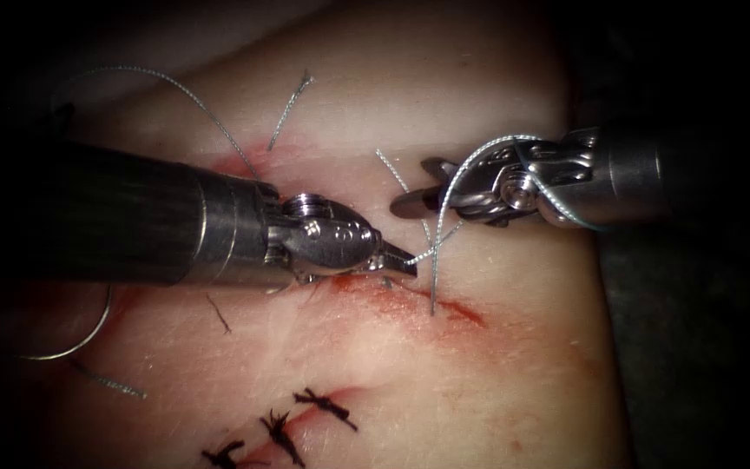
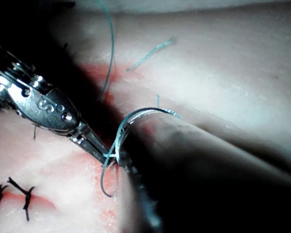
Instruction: Wound Closure
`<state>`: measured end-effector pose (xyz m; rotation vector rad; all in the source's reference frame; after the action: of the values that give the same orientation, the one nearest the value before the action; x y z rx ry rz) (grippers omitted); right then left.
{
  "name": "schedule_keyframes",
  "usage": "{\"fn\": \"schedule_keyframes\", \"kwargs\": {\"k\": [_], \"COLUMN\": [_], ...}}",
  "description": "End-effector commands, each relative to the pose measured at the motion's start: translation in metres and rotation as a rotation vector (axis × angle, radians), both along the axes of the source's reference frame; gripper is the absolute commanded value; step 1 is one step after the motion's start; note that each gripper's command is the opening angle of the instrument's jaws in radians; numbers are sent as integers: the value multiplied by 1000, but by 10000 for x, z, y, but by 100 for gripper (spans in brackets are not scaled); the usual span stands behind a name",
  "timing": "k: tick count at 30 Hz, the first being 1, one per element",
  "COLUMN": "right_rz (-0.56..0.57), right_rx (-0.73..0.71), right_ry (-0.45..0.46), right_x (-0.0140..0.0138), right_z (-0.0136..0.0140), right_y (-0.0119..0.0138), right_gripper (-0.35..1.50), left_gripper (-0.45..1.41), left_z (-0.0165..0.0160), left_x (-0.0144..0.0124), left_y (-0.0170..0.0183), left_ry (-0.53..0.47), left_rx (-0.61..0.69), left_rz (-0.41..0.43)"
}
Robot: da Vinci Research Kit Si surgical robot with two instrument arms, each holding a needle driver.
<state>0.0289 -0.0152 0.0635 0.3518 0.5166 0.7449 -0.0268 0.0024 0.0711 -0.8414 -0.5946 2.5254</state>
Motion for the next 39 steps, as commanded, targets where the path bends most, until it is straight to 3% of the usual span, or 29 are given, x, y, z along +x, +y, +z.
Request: {"fn": "schedule_keyframes", "kwargs": {"k": [1, 6, 8, 9, 14, 18, 19, 21, 22, 26, 28, 31, 39], "right_rz": [-6, -15, -18, -13, 18, 52, 56, 57, 57, 68, 68, 72, 97], "right_rx": [5, 34, 51, 59, 32, 18, 20, 15, 13, 11, 7, 6, 20], "right_ry": [6, 15, 20, 19, -7, -22, -23, -25, -26, -30, -32, -33, -51], "right_x": [15, 27, 28, 28, 20, 13, 14, 16, 17, 21, 21, 20, 20], "right_z": [3, 6, 7, 7, 3, -5, -4, 0, 2, 9, 14, 19, 28], "right_y": [1, 5, 7, 7, 8, 4, 4, 1, 0, -4, -5, -5, -1], "right_gripper": [44, -1, -33, -35, -35, -35, -18, 32, 42, 49, 61, 64, 34], "left_gripper": [-45, -45, -45, -45, -45, -45, -45, -45, -45, -45, -45, -45, -45], "left_z": [6, 6, 6, 6, 9, 16, 17, 17, 16, 13, 12, 11, 11], "left_x": [-4, -4, -4, -4, 6, 31, 32, 31, 30, 23, 20, 18, 16], "left_y": [-1, -1, -1, -1, 3, 15, 16, 17, 16, 11, 10, 8, 8], "left_ry": [-1, -1, -1, -1, 11, 80, 80, 80, 81, 85, 87, 88, 88], "left_rx": [0, 0, 0, 0, 11, 8, 9, 9, 9, 9, 6, 6, 9], "left_rz": [1, 2, 2, 2, 13, 13, 14, 13, 12, 5, 1, -1, -1]}}
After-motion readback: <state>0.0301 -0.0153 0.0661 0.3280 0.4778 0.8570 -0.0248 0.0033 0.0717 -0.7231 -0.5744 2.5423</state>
